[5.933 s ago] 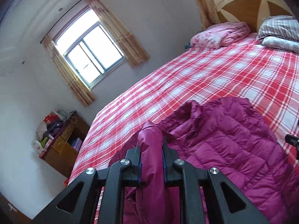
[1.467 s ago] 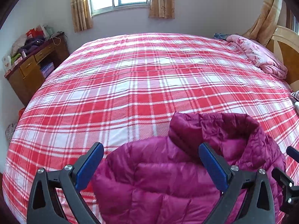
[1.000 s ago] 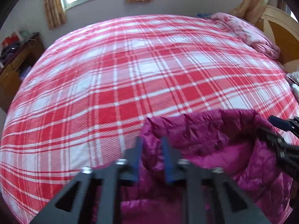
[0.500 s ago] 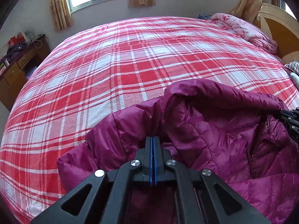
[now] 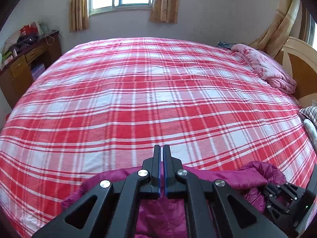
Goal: Fold large clothes
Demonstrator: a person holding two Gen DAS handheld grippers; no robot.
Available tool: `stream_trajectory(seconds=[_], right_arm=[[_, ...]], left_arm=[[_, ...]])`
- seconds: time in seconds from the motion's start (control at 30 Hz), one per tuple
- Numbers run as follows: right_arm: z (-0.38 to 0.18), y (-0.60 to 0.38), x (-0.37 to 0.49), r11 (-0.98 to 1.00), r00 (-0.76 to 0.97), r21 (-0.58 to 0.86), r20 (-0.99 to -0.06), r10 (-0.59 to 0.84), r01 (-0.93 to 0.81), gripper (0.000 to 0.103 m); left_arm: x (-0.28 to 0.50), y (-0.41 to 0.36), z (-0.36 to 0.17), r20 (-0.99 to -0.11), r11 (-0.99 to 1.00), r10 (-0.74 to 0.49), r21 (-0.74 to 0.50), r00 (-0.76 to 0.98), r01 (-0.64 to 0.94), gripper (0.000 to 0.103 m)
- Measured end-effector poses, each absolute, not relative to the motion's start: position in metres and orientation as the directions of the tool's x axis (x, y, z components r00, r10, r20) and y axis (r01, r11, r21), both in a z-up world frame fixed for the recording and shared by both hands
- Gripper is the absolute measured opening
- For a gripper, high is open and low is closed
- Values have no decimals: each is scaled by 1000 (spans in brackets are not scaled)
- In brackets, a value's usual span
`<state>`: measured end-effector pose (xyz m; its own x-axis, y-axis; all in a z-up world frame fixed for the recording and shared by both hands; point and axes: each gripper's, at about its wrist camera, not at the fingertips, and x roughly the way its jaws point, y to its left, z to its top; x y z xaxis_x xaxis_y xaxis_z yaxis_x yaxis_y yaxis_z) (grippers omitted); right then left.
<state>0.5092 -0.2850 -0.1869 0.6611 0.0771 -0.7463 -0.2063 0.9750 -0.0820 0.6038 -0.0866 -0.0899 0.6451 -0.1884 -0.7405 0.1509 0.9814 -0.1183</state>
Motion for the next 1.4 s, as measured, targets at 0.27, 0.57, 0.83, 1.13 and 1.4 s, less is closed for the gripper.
stream_trajectory(seconds=[0.27, 0.57, 0.83, 1.13, 1.4], right_arm=[[-189, -285, 508, 975, 664, -80, -743, 82, -209, 10], [-189, -286, 508, 974, 665, -80, -743, 83, -210, 10], [-189, -285, 508, 974, 669, -83, -739, 81, -210, 10], [-133, -299, 477, 984, 726, 89, -665, 176, -157, 49], [-146, -256, 527, 983, 674, 146, -716, 182, -110, 47]], left_arm=[[608, -99, -107, -757, 974, -227, -169, 613, 152, 30], [611, -115, -102, -743, 972, -220, -117, 633, 202, 65], [594, -102, -154, -817, 983, -126, -28, 563, 179, 65], [587, -101, -168, -802, 983, -123, -18, 584, 182, 69], [585, -103, -165, -800, 982, -122, -10, 588, 190, 71]])
